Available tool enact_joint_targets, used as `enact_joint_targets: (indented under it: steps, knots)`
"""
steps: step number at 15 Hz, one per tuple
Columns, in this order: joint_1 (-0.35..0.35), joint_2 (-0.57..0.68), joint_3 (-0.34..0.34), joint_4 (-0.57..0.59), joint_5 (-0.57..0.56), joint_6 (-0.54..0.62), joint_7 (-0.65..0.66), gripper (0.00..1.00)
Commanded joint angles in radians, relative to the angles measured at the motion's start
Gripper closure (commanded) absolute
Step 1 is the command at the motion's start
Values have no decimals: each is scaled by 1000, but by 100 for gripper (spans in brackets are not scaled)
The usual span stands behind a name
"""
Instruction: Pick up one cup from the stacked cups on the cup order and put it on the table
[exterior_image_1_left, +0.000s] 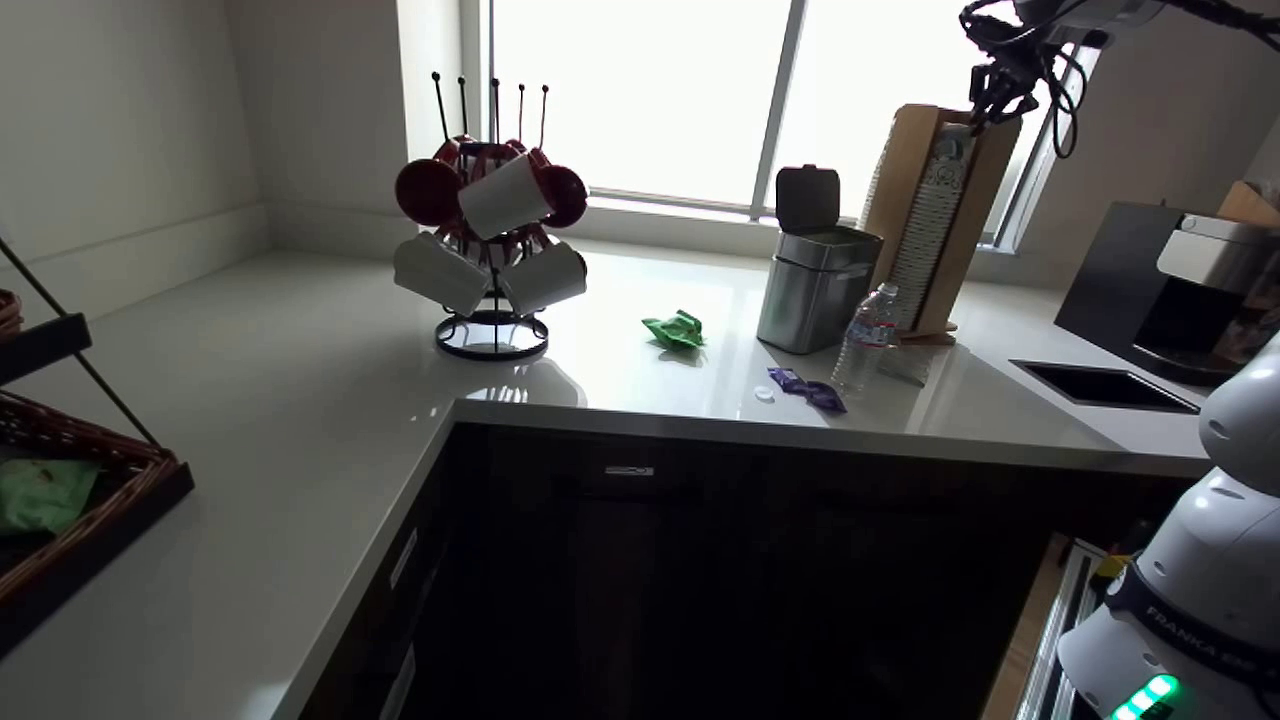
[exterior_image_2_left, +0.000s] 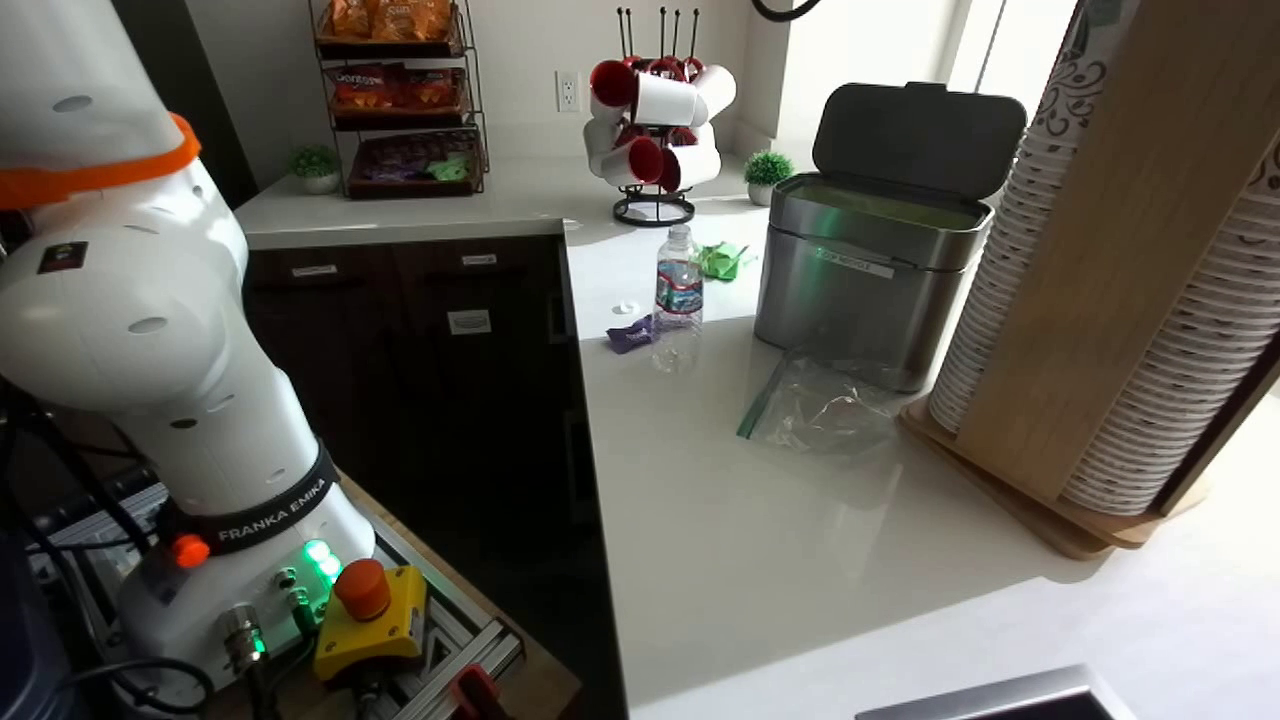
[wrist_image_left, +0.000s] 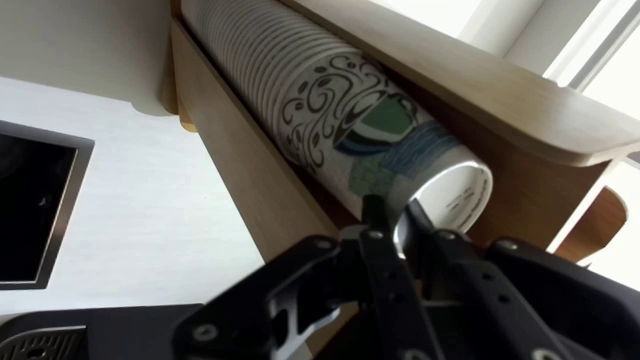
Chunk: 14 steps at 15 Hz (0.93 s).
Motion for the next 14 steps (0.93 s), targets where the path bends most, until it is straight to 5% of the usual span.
enact_joint_targets:
  steps: [1, 14]
  knots:
    - [5, 3, -5, -1, 20, 21, -4, 99]
    - [6, -33, -2, 6, 13, 23, -17, 98]
